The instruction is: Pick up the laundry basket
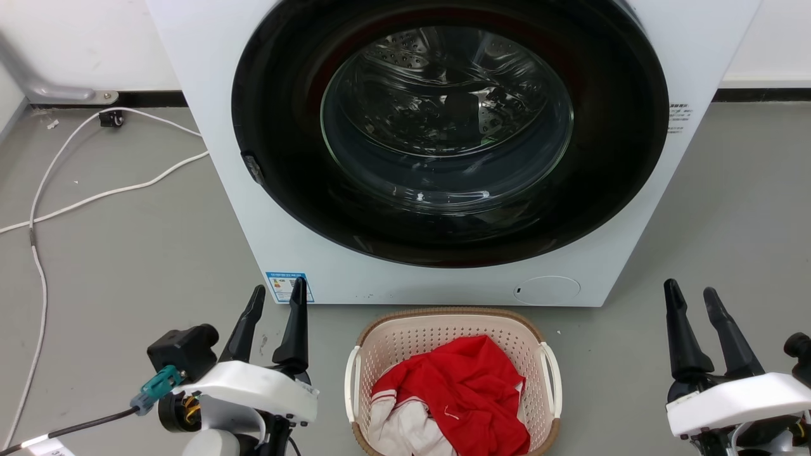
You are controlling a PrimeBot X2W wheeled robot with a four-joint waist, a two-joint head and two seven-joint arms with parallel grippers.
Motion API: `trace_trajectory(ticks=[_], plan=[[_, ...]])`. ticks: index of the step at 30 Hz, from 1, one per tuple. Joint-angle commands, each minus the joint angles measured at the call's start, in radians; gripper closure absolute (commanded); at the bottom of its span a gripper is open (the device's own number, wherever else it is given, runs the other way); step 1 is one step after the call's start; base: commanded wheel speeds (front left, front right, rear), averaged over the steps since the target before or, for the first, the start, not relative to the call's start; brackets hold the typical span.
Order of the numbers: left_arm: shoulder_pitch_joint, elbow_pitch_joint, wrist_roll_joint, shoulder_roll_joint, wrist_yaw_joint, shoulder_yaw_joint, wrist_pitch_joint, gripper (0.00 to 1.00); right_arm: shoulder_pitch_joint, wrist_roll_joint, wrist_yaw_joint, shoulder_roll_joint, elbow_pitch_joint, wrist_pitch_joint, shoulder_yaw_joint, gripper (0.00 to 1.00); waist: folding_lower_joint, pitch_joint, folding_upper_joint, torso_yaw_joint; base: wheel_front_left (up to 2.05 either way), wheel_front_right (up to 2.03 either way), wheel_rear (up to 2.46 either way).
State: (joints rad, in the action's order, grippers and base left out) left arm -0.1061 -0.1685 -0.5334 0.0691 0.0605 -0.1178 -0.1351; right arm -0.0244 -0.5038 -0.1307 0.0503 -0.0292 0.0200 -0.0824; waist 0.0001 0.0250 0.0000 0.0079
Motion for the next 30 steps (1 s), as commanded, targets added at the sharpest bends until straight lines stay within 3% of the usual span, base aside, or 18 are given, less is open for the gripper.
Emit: trace_trajectory(ticks=[1, 30], plan=[[-0.019, 0.008, 0.031, 0.009, -0.005, -0.005, -0.009, 0.0, -0.006, 0.039, 0.0, 0.0, -0.02, -0.006, 0.0, 0.0, 0.0, 0.0, 0.0, 0.0, 0.0, 0.0, 0.0], [-0.03, -0.044, 0.283, 0.029, -0.057, -0.066, -0.076, 0.0, -0.051, 0.33, 0.0, 0.0, -0.104, -0.033, 0.006, 0.0, 0.0, 0.007, 0.0, -0.003, 0.0, 0.0, 0.0]])
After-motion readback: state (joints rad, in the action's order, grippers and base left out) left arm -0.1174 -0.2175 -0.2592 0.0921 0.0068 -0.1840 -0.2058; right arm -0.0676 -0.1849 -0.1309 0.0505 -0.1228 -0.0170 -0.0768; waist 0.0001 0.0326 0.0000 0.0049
